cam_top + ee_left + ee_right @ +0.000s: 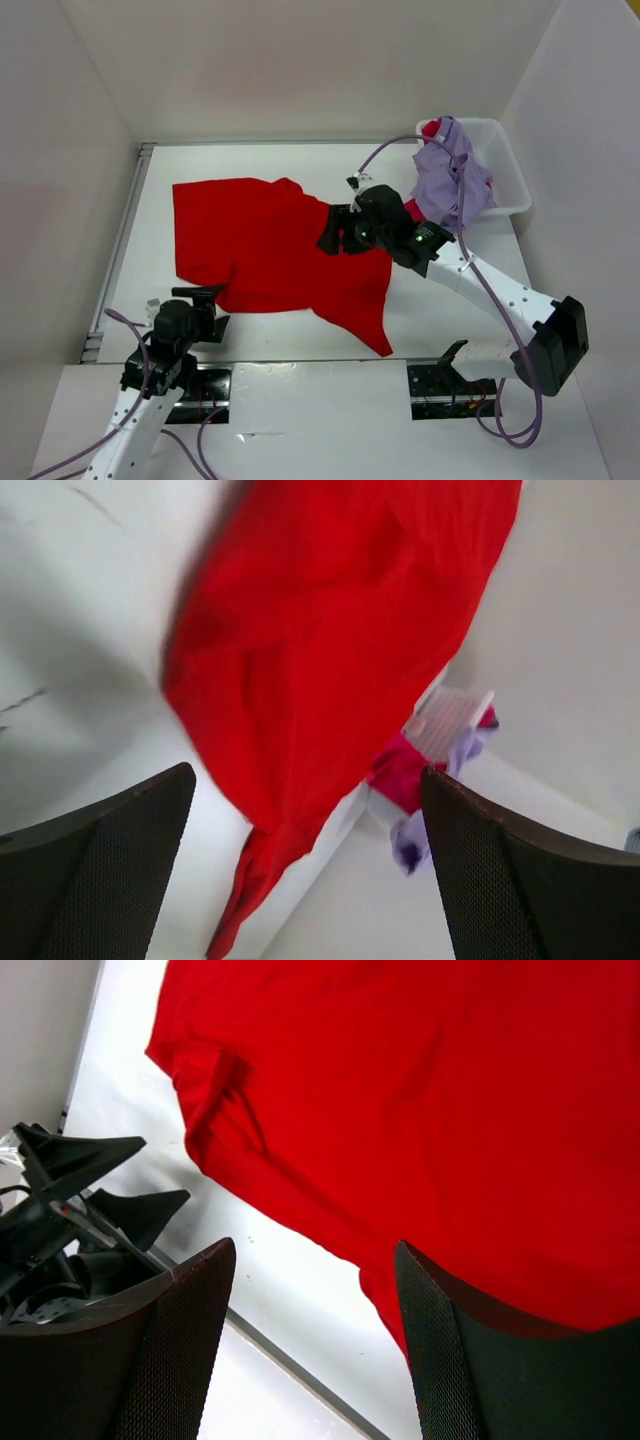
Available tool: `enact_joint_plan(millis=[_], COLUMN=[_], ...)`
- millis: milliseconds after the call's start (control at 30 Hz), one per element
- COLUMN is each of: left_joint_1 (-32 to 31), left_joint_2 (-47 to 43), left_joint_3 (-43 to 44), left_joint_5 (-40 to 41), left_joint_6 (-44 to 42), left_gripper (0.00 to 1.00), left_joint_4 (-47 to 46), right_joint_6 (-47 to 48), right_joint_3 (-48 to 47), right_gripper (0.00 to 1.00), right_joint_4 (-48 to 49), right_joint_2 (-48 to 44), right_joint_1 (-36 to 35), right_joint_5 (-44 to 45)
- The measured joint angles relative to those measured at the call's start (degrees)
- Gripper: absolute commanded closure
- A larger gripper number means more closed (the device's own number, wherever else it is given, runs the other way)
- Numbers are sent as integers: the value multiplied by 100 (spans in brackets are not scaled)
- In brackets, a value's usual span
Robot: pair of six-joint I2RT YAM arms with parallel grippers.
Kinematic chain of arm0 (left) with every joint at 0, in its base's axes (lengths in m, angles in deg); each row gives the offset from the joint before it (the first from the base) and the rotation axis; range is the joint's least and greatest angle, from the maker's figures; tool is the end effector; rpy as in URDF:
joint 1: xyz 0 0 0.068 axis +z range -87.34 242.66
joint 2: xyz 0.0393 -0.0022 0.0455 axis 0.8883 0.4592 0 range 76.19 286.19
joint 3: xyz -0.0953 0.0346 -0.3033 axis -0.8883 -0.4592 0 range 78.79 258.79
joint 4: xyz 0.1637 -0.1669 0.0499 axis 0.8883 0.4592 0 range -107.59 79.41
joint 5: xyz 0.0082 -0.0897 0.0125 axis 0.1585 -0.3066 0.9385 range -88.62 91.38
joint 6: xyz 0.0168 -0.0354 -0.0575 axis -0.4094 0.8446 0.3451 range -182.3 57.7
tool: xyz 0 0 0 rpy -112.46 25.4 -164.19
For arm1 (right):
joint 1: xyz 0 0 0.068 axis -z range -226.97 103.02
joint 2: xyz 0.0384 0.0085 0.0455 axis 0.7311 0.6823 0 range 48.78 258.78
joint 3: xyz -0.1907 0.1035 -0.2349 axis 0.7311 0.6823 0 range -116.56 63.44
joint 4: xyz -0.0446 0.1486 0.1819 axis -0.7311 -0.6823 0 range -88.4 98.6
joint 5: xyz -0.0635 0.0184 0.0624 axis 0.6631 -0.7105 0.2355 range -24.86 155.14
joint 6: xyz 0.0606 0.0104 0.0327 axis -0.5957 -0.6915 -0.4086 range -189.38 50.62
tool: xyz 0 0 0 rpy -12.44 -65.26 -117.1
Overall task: Fold and stack the t-shirts
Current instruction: Flatten out the tshirt
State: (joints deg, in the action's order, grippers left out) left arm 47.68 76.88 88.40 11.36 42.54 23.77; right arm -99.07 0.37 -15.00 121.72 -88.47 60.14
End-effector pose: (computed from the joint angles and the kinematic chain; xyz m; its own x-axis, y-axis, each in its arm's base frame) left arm 0.0279 0.0027 0.1412 0.0231 -0.9917 0.1263 -0.5300 -0.1192 -0.8395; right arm 0.1954 0.1794 0.3613 -0.7127 0.0284 -0.7009 -0.4161 0.7873 0.4550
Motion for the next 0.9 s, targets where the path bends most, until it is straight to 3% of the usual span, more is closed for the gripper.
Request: enact_joint_plan(millis=[100, 600, 900], left_joint_1=[2, 22, 22], left_joint_2=[-13, -17, -17], left_joint_3=[-133, -398, -437], left_joint_5=[-385, -1027, -1178], left_joint_6=[-295, -3397, -3866], left_gripper=[1, 1, 1], left_joint_4=[-337, -1198, -1349], right_joint_6=[-4, 2, 79], right_joint_3=[52, 175, 175], right_gripper=[30, 30, 30], right_joint_4=[4, 0, -22], right_joint_2=[-2, 0, -9], right_joint_1=[0, 0, 0], right_joint_5=[-4, -26, 120])
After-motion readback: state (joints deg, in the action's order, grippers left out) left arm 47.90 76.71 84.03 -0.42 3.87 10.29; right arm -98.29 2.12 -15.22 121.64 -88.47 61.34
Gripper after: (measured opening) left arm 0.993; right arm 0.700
